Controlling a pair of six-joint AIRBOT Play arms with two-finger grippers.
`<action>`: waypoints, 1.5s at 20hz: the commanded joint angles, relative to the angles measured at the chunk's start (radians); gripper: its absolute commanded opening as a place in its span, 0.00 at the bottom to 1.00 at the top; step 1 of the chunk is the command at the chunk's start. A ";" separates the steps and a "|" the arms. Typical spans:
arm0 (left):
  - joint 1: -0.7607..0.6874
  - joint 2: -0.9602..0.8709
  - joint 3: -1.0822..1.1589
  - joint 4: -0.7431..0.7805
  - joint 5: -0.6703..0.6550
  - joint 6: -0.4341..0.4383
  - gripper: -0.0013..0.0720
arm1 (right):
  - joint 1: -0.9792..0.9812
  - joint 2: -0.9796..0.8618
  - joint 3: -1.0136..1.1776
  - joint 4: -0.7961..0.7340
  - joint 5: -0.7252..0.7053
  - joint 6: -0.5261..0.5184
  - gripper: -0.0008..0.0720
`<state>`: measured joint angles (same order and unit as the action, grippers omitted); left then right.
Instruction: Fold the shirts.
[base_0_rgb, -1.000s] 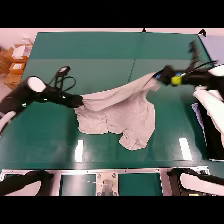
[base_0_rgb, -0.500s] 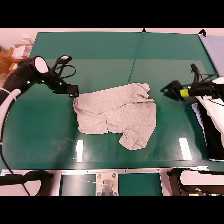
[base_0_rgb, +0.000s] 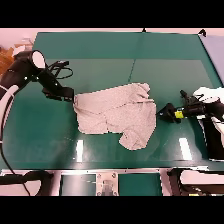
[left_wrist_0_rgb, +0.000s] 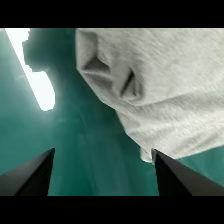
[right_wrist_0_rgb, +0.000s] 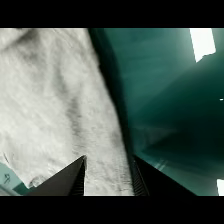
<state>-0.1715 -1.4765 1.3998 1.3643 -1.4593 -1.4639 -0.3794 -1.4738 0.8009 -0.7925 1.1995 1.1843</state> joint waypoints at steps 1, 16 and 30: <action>-0.057 -0.001 -0.024 -0.073 -0.065 -0.034 0.96 | 0.071 -0.023 -0.032 -0.004 -0.059 0.000 0.26; -0.601 -0.140 -0.249 -0.002 0.372 -0.290 0.88 | 0.097 -0.023 -0.031 0.006 -0.093 0.000 0.03; -0.433 0.149 -0.026 0.064 0.095 -0.172 0.05 | -0.018 0.006 0.012 0.010 -0.010 0.021 0.02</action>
<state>-0.6907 -1.4364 1.3289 1.4166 -1.2663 -1.6749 -0.3424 -1.4872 0.7918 -0.8005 1.1233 1.1877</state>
